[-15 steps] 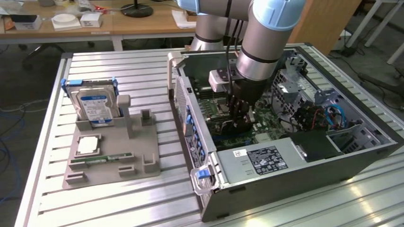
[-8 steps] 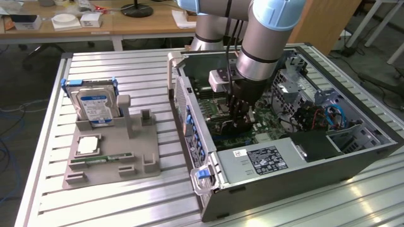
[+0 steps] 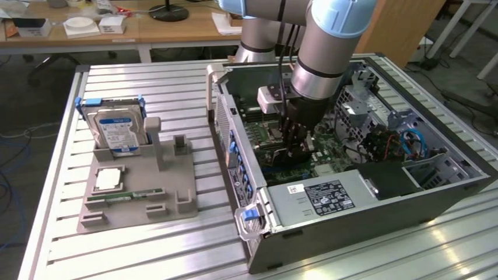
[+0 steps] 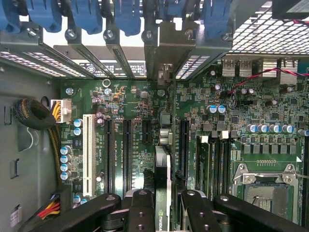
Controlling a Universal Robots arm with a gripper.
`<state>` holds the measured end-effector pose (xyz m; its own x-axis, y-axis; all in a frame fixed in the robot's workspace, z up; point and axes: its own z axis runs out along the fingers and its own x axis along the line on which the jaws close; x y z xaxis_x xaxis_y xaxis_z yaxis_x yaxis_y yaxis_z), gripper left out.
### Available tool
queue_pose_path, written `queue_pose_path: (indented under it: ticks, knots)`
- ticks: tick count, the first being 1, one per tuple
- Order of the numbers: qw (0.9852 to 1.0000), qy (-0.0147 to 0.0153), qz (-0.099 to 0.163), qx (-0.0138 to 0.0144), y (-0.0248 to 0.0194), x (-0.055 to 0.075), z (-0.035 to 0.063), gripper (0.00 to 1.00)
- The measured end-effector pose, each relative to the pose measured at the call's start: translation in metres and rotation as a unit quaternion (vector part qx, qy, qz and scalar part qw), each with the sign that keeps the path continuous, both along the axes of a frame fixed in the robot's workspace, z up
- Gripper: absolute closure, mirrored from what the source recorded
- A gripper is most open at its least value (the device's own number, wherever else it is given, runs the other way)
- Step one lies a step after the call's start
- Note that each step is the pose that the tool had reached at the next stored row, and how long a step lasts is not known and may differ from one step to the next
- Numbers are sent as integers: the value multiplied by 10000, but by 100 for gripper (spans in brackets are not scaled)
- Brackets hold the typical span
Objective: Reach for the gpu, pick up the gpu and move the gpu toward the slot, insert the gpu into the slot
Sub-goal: 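Insert the gpu into the slot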
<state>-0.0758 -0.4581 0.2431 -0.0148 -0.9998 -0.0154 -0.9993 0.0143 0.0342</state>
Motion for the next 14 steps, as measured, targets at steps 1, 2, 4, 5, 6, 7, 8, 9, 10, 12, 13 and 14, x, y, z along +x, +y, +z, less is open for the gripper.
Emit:
queue_pose_path:
  ticks: [1,2,4,5,6,7,8,9,10,12,13,14]
  knots:
    - [10000,0,0,0,0,0,0,74]
    - [10000,0,0,0,0,0,0,74]
    - [10000,1,0,-1,0,0,-2,74]
    - [10000,0,0,-1,0,0,-5,74]
    - [10000,1,0,-1,0,0,-8,74]
    - [10000,0,0,-2,0,0,-12,74]
    - [10000,1,0,-2,0,0,-16,74]
    - [10000,1,0,-2,0,0,-23,74]
    - [10000,1,0,-2,0,0,-34,74]
    - [10000,0,0,0,0,0,-57,74]
    - [10000,0,0,-1,0,0,-60,74]
    - [10000,0,0,-1,0,0,-60,74]
